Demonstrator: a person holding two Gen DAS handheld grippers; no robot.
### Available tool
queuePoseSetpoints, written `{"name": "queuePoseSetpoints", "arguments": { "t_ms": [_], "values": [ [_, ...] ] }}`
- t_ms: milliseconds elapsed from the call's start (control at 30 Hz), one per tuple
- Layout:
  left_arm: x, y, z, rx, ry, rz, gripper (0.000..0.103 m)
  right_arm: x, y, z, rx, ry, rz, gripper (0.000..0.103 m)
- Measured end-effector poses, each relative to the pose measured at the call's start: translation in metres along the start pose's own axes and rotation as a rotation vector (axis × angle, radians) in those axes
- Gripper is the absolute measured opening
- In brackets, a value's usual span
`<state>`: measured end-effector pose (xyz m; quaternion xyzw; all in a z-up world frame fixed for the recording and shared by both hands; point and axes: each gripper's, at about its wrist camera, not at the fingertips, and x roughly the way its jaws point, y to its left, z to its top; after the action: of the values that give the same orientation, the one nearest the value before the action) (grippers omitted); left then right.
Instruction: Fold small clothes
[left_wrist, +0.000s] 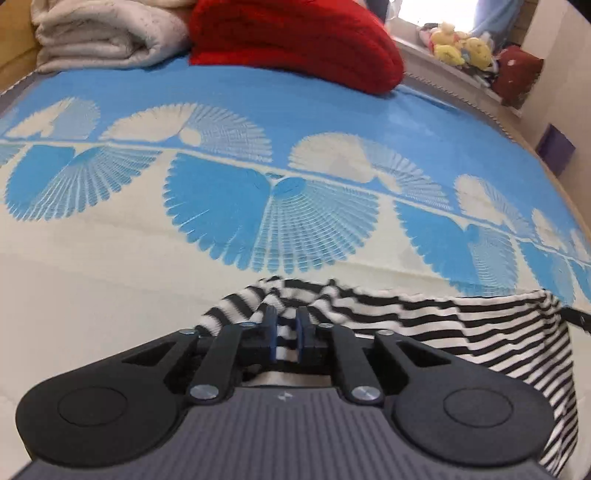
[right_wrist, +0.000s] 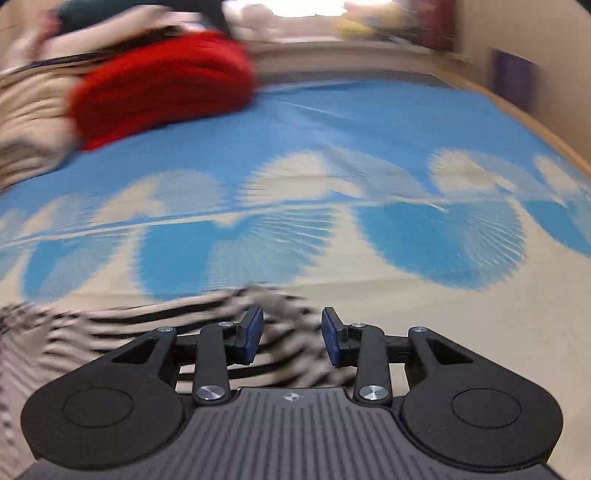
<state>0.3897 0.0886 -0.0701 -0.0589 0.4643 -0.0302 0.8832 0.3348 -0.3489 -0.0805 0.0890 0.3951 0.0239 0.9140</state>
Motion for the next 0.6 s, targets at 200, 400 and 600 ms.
{"name": "queuePoseSetpoints", "arguments": {
  "t_ms": [200,400,600],
  "values": [
    [0.012,0.017,-0.01,-0.051,0.135,0.111,0.017,0.027,-0.003,-0.017,-0.051,0.203,-0.124,0.036],
    [-0.035,0.013,-0.022,0.053,0.08,-0.083,0.022,-0.033,0.018,-0.015,-0.107,0.071,0.073,0.043],
    [-0.042,-0.009,-0.071,0.318,0.223,-0.169,0.034,-0.033,0.06,-0.068,-0.364,0.264,0.245,0.051]
  ]
}}
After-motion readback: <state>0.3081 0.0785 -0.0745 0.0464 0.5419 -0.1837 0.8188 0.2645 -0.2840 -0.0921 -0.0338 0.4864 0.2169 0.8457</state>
